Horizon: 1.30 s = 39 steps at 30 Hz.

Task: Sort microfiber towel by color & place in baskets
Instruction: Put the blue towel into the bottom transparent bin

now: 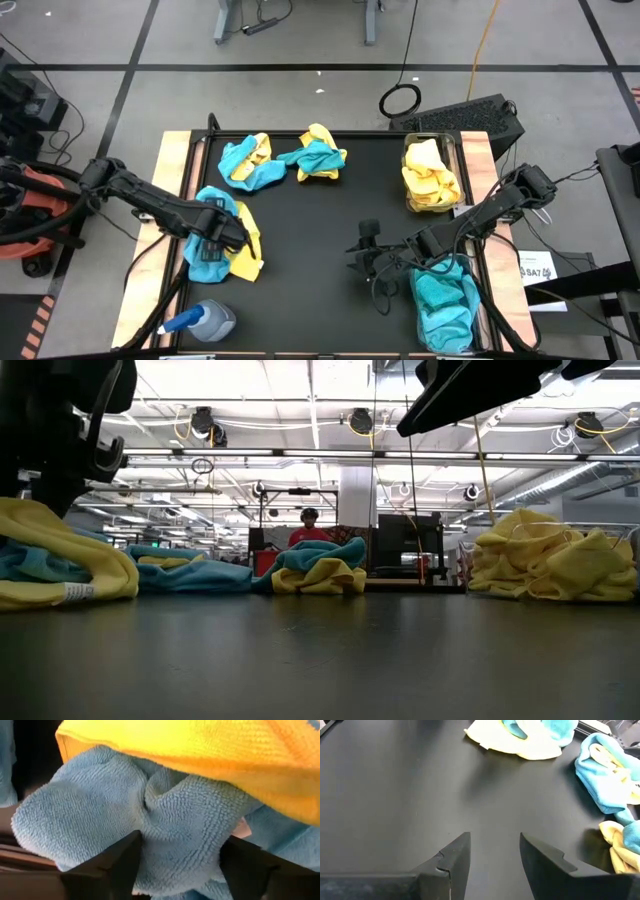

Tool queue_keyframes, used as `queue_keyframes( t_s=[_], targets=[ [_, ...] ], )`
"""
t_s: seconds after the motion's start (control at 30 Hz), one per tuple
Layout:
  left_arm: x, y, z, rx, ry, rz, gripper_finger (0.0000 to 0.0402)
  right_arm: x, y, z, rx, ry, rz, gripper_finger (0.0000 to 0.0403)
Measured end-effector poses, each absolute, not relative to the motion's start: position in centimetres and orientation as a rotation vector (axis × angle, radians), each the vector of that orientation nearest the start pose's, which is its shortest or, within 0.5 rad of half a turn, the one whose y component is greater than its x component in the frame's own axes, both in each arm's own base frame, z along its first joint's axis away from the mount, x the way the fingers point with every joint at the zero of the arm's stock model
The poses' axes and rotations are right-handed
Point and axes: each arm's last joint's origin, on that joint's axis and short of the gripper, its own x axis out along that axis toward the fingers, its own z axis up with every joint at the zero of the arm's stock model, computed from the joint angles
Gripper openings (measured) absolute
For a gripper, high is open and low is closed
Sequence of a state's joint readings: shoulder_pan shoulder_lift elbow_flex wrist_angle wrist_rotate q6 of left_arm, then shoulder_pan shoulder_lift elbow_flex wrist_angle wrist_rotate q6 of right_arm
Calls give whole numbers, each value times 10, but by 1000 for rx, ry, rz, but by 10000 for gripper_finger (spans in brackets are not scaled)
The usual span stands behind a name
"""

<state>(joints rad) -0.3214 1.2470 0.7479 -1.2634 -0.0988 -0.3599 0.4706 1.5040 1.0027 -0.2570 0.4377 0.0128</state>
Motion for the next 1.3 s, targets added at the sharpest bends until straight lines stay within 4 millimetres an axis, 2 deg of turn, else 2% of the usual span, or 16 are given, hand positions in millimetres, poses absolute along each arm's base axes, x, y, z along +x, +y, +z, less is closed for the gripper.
queue_keyframes(
  t_s=[0.1, 0.27, 0.3, 0.47, 0.63, 1.0, 1.13, 1.3],
  targets=[
    [156, -49, 194, 96, 1696, 144, 192, 286, 132, 237, -318, 681, 26, 162],
    [156, -49, 193, 100, 1699, 115, 41, 286, 132, 237, -308, 681, 22, 162],
    [156, -50, 193, 97, 1704, 107, 23, 286, 132, 237, -305, 681, 20, 162],
    [157, -50, 207, 103, 1719, 117, 16, 286, 132, 237, -298, 682, 18, 162],
    [166, -51, 247, 135, 1659, 170, 8, 286, 131, 237, -298, 682, 18, 162],
    [179, -52, 347, 285, 1297, 253, 8, 287, 131, 238, -292, 667, -6, 162],
    [182, -51, 370, 351, 1159, 263, 8, 289, 128, 240, -298, 635, -67, 162],
    [191, -53, 387, 406, 1006, 242, 8, 296, 121, 245, -303, 582, -106, 162]
  ],
)
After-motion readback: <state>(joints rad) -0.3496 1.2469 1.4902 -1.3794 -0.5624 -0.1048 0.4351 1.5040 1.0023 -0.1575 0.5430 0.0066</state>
